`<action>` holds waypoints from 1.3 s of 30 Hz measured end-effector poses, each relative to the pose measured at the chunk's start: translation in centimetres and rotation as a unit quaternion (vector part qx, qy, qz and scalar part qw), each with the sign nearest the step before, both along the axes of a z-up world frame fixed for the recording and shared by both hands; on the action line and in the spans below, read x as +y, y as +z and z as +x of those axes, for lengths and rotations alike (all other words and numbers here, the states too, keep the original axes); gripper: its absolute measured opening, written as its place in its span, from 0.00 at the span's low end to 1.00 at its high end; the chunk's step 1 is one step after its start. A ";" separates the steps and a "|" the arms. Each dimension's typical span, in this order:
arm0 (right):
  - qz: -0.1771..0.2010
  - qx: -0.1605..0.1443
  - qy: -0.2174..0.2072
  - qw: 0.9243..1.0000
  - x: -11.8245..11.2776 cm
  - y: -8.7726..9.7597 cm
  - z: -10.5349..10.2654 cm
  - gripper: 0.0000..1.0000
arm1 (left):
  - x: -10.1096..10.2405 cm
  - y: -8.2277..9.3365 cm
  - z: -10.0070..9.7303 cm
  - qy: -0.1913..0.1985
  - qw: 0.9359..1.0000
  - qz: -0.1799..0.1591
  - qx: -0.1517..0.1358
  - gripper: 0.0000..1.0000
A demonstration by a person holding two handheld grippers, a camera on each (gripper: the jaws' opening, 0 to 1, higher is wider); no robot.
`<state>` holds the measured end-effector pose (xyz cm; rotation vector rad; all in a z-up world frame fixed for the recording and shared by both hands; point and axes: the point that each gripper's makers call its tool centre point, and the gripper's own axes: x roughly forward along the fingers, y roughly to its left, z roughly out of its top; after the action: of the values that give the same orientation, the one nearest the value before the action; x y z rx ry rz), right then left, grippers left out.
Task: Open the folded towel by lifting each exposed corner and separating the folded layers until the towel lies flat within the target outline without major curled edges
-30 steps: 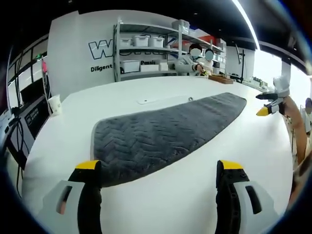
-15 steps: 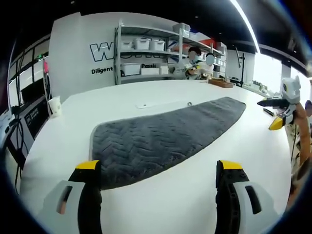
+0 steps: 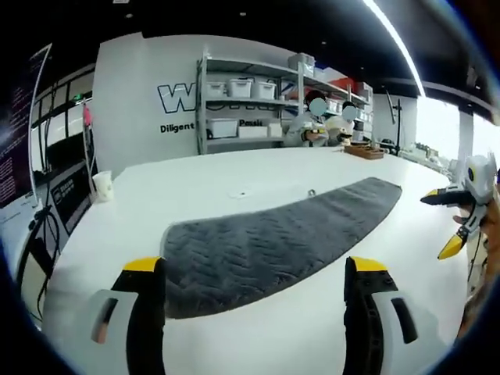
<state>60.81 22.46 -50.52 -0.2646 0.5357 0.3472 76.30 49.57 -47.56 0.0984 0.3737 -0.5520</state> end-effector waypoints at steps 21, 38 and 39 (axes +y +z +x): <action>0.023 -0.031 0.012 0.999 0.8 1.5 -1.1 0.91 | 3.3 1.5 12.7 0.062 0.997 0.040 -0.031 0.79; 0.043 -0.038 0.000 0.998 -0.2 2.3 -1.6 0.91 | 3.4 -2.9 17.7 0.041 0.999 -0.002 0.021 0.48; 0.043 -0.038 -0.001 0.998 -0.3 2.2 -1.6 0.91 | 3.5 -3.2 17.7 0.043 0.999 -0.001 0.026 0.47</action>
<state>59.25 22.19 -48.31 -0.1931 0.4452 0.3570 94.04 53.04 -50.80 0.0664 0.4256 -0.4710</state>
